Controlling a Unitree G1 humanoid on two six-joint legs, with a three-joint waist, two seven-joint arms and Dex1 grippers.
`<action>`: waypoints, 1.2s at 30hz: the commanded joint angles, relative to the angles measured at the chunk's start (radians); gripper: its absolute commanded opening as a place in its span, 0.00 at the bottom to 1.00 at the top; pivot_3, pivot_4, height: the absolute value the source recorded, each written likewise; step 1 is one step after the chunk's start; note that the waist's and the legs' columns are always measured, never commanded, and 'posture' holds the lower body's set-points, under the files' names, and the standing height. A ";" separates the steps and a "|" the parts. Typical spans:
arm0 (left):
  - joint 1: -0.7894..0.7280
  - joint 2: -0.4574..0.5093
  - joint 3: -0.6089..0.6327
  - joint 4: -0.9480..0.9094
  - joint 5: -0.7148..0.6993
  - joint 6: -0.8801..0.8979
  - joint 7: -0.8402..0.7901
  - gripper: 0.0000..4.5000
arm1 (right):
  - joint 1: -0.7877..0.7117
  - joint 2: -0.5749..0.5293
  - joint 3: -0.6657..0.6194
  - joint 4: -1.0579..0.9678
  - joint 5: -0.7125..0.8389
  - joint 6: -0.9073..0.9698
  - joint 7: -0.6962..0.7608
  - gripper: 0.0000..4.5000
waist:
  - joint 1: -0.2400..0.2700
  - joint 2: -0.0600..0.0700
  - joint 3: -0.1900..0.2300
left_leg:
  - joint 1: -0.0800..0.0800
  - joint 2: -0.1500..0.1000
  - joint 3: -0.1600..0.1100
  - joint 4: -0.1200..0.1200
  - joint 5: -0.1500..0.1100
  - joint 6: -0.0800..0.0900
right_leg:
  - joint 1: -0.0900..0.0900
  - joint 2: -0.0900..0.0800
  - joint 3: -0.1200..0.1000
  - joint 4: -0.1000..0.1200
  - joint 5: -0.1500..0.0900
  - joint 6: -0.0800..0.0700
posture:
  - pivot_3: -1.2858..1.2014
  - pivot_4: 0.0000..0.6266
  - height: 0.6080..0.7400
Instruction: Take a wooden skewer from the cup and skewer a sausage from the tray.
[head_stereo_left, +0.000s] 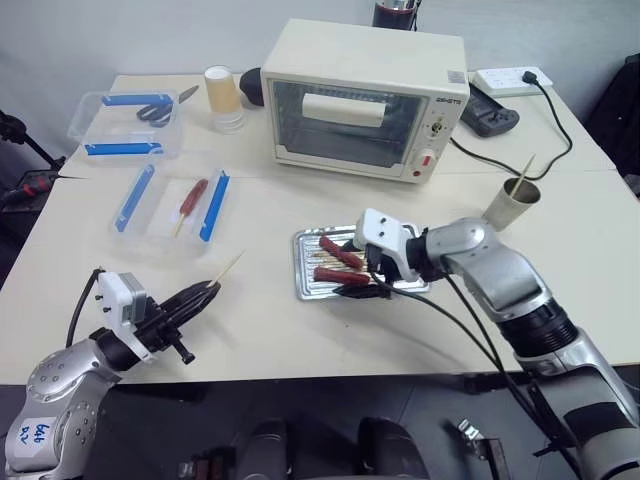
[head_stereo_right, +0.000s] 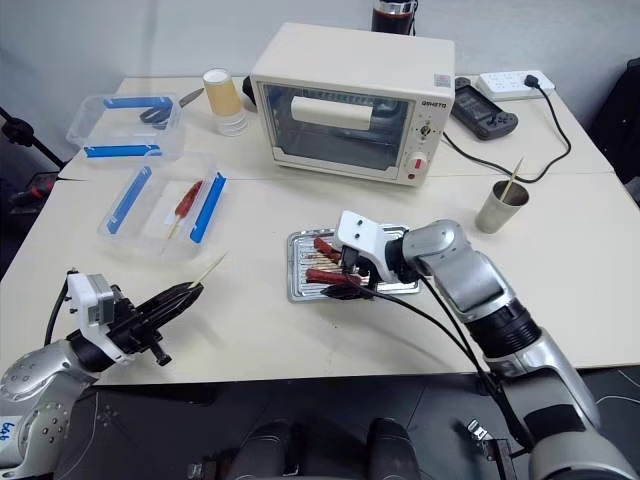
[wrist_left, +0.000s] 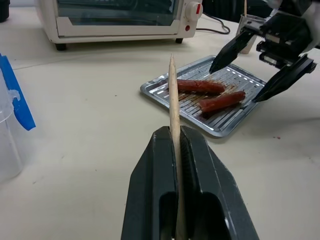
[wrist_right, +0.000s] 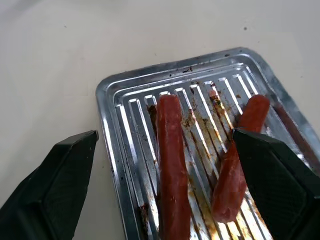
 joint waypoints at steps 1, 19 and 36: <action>0.008 -0.011 0.006 -0.045 -0.007 -0.023 0.011 0.00 | -0.030 0.032 0.009 0.007 -0.023 -0.028 -0.005 0.99 | -0.001 0.000 0.000 | 0.000 0.000 0.000 0.000 0.000 0.000 | 0.000 0.000 0.000 0.000 0.000 0.000 | 0.52 0.24 1.00; -0.033 -0.023 -0.033 -0.050 -0.007 -0.017 0.023 0.00 | -0.058 0.128 0.029 0.178 -0.126 -0.126 -0.004 0.51 | -0.003 0.000 0.000 | 0.000 0.000 0.002 0.000 0.000 0.000 | 0.000 0.000 0.000 0.001 0.000 0.000 | 0.52 0.24 1.00; -0.060 -0.007 -0.047 -0.033 0.001 -0.016 -0.002 0.00 | -0.056 0.114 0.011 0.180 -0.139 -0.160 0.038 0.17 | -0.003 0.000 0.000 | 0.000 0.000 0.002 0.000 0.000 0.000 | 0.000 0.000 0.000 0.001 0.000 0.000 | 0.52 0.24 1.00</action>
